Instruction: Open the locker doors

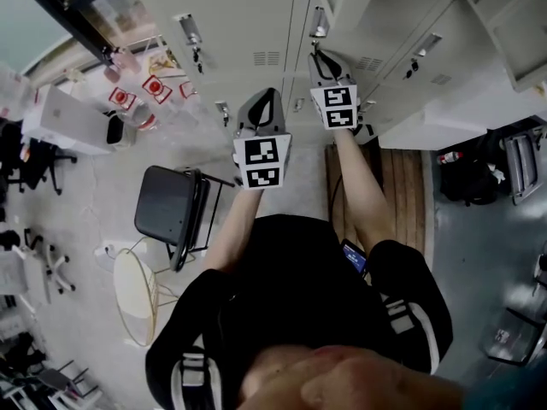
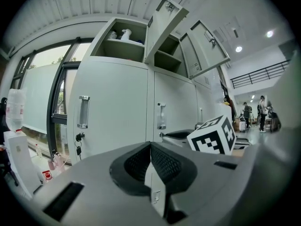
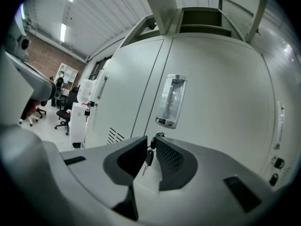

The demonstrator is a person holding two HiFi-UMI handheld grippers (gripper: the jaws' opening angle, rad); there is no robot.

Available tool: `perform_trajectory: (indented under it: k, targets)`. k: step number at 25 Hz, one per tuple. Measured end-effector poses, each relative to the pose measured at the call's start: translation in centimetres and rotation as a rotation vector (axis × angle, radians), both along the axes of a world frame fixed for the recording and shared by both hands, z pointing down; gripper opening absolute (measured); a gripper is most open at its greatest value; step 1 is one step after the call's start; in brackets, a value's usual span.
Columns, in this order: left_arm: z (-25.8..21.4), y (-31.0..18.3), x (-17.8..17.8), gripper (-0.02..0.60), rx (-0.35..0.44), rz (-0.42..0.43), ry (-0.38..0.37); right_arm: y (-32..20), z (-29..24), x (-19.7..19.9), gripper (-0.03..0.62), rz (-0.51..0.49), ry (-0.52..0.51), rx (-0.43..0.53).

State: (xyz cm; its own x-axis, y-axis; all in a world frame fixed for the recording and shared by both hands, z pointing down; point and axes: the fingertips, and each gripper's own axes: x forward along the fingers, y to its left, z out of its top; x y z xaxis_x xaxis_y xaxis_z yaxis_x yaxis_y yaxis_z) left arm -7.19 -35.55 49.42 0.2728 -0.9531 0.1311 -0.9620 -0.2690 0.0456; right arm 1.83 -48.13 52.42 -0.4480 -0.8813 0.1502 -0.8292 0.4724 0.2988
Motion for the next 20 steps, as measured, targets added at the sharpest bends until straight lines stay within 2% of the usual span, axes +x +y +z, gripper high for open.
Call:
perform_trajectory:
  k: [20]
  targets:
    - [0.04, 0.31, 0.2, 0.009, 0.015, 0.02, 0.02, -0.48, 0.01, 0.18, 0.069, 0.017, -0.061, -0.028]
